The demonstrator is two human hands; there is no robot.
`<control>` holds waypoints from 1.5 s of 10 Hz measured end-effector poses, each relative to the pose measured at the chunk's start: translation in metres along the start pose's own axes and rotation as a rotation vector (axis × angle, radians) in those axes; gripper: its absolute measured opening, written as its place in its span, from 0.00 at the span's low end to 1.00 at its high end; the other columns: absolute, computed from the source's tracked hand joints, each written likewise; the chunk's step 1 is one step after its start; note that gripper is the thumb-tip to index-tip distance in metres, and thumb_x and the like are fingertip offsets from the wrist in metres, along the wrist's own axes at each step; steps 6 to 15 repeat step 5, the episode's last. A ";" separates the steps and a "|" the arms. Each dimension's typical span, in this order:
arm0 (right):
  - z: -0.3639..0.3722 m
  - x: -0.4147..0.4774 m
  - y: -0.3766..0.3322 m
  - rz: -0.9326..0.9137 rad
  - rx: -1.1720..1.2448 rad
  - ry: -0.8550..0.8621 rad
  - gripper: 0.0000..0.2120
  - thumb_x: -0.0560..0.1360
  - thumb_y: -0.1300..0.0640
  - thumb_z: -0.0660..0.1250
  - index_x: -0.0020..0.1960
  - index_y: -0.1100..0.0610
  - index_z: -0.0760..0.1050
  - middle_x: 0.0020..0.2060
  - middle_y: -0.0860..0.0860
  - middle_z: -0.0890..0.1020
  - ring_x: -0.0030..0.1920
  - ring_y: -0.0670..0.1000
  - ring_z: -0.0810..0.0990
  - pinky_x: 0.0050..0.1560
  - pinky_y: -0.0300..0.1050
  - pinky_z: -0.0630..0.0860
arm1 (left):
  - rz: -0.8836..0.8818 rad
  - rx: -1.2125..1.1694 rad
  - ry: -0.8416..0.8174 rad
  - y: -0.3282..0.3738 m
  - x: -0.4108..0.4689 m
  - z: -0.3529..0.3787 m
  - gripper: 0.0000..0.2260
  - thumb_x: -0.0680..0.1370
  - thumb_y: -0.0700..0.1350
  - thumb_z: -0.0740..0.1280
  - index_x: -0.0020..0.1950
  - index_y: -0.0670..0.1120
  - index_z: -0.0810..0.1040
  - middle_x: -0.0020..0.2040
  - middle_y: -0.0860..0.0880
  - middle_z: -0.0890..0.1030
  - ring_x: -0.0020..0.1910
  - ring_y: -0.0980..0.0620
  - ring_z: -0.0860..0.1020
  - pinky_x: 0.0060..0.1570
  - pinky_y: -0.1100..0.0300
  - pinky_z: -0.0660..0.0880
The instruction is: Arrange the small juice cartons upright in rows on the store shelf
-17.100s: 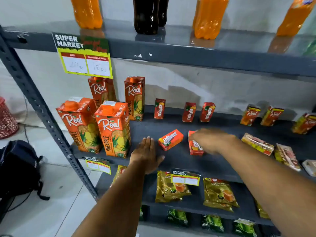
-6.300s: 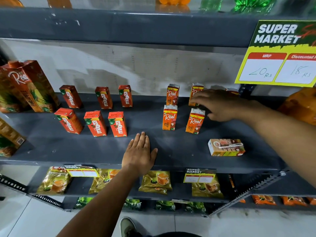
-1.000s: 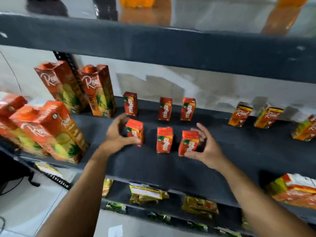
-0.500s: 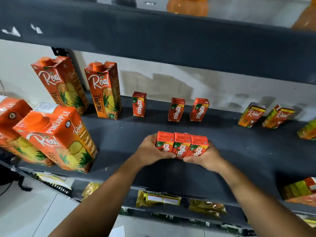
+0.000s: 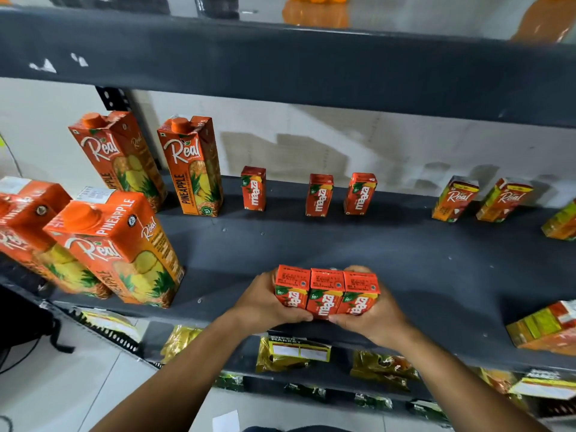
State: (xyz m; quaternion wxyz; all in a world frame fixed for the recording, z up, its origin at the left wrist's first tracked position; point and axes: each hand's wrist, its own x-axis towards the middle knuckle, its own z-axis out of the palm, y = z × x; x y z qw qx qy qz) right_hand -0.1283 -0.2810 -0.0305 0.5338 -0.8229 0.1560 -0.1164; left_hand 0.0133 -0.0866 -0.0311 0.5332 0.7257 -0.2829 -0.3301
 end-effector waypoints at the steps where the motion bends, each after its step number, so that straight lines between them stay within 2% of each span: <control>1: 0.001 -0.002 0.001 -0.010 -0.014 0.006 0.35 0.53 0.54 0.82 0.52 0.32 0.70 0.46 0.45 0.84 0.48 0.43 0.83 0.47 0.38 0.79 | -0.005 -0.003 0.009 -0.003 0.000 0.001 0.23 0.56 0.45 0.84 0.47 0.53 0.82 0.43 0.54 0.87 0.46 0.54 0.84 0.47 0.61 0.79; 2: 0.001 -0.007 0.004 -0.006 -0.022 0.021 0.36 0.53 0.56 0.82 0.52 0.32 0.70 0.44 0.43 0.84 0.46 0.39 0.82 0.43 0.31 0.76 | 0.004 0.006 0.005 -0.004 -0.003 0.005 0.22 0.56 0.46 0.83 0.47 0.56 0.82 0.43 0.55 0.87 0.45 0.56 0.84 0.45 0.64 0.79; 3: 0.003 -0.009 0.002 -0.018 -0.049 0.026 0.36 0.54 0.58 0.83 0.54 0.37 0.70 0.46 0.43 0.82 0.46 0.35 0.81 0.41 0.26 0.74 | 0.015 0.051 0.005 0.001 -0.004 0.008 0.22 0.57 0.45 0.83 0.47 0.58 0.82 0.45 0.56 0.86 0.47 0.57 0.84 0.47 0.59 0.80; 4: 0.003 -0.006 -0.008 -0.023 -0.060 0.005 0.42 0.54 0.55 0.83 0.58 0.31 0.65 0.50 0.40 0.80 0.49 0.33 0.79 0.42 0.26 0.75 | 0.022 0.052 0.017 0.007 -0.006 0.003 0.26 0.56 0.45 0.84 0.51 0.55 0.81 0.47 0.53 0.86 0.49 0.54 0.84 0.53 0.50 0.80; 5: -0.008 -0.014 -0.016 -0.051 0.022 -0.026 0.58 0.53 0.46 0.83 0.69 0.27 0.48 0.62 0.37 0.72 0.60 0.35 0.75 0.56 0.34 0.73 | 0.130 -0.094 0.088 0.017 -0.009 0.004 0.43 0.57 0.46 0.83 0.69 0.52 0.68 0.63 0.45 0.79 0.61 0.48 0.79 0.59 0.46 0.77; 15: -0.008 -0.014 -0.016 -0.051 0.022 -0.026 0.58 0.53 0.46 0.83 0.69 0.27 0.48 0.62 0.37 0.72 0.60 0.35 0.75 0.56 0.34 0.73 | 0.130 -0.094 0.088 0.017 -0.009 0.004 0.43 0.57 0.46 0.83 0.69 0.52 0.68 0.63 0.45 0.79 0.61 0.48 0.79 0.59 0.46 0.77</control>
